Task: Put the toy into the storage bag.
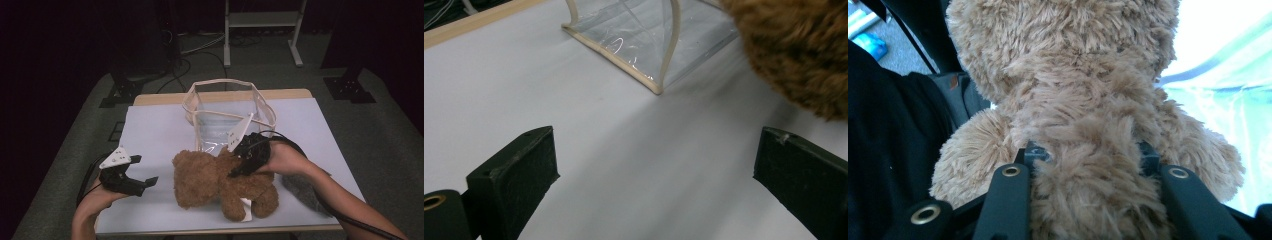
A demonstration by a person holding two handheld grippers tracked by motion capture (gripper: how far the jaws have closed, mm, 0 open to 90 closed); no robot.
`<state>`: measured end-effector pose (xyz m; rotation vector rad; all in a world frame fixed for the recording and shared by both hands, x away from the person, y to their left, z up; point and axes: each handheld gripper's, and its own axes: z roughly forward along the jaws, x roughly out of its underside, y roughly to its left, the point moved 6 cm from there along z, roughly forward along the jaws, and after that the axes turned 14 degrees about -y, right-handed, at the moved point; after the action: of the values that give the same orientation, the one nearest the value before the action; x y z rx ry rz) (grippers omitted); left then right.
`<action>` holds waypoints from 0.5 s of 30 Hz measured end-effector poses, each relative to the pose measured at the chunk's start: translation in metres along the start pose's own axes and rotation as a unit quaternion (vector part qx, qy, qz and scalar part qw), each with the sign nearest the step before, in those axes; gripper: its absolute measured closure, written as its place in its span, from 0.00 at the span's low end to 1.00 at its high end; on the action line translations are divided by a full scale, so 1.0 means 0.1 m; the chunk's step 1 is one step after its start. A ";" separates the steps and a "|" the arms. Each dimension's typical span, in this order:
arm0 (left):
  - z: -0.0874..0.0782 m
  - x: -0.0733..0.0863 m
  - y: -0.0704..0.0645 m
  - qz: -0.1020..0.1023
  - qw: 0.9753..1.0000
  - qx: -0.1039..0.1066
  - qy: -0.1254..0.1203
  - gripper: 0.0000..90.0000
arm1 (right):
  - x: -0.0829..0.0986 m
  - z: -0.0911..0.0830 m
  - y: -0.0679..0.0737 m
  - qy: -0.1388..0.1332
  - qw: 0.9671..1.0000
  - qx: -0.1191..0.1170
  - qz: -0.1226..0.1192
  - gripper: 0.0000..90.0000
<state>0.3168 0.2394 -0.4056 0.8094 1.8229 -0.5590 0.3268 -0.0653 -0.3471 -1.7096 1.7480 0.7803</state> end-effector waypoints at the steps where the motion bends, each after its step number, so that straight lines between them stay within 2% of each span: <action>1: 0.00 0.00 0.00 -0.001 1.000 -0.001 0.000 0.03 | -0.02 -0.01 0.00 -0.004 1.000 0.000 -0.002 0.70; 7: -0.01 0.01 0.03 -0.004 1.000 -0.003 0.001 0.03 | -0.17 -0.12 0.01 -0.022 1.000 -0.001 -0.002 0.70; 15: -0.02 0.02 0.05 -0.008 1.000 -0.004 -0.003 0.03 | -0.44 -0.32 -0.01 -0.034 0.999 0.002 -0.007 0.70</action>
<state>0.3184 0.2444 -0.4061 0.7879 1.8263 -0.5645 0.3285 -0.0591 -0.2929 -1.6727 1.6896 0.8188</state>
